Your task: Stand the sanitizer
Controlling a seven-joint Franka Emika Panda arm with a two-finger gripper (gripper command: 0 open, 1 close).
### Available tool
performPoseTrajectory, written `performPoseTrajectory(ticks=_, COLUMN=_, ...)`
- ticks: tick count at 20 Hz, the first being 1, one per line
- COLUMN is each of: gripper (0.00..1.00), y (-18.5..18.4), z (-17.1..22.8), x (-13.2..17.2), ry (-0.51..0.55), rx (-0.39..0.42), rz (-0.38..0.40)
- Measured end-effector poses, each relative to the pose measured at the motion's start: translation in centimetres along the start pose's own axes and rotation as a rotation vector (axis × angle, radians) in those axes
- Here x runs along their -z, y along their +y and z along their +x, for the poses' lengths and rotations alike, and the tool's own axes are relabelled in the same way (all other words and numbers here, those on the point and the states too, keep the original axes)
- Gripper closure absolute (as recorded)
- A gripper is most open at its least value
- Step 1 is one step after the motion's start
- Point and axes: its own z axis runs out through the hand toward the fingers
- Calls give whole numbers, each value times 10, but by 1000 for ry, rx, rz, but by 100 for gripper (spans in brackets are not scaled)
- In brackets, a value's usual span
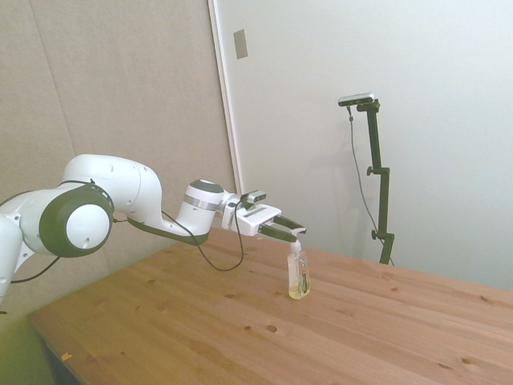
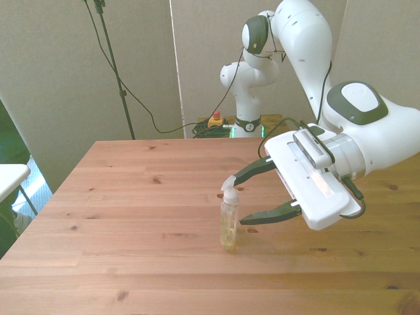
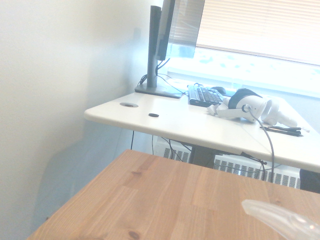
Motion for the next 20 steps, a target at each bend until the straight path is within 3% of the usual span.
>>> performPoseTrajectory(ticks=5, gripper=0, y=10, z=-6, x=15, ry=-17, rx=2, rz=9)
performPoseTrajectory(ticks=14, gripper=0, y=39, z=2, x=14, ry=-28, rx=0, rz=-2)
performPoseTrajectory(ticks=20, gripper=0, y=43, z=25, x=27, ry=-117, rx=7, rz=19)
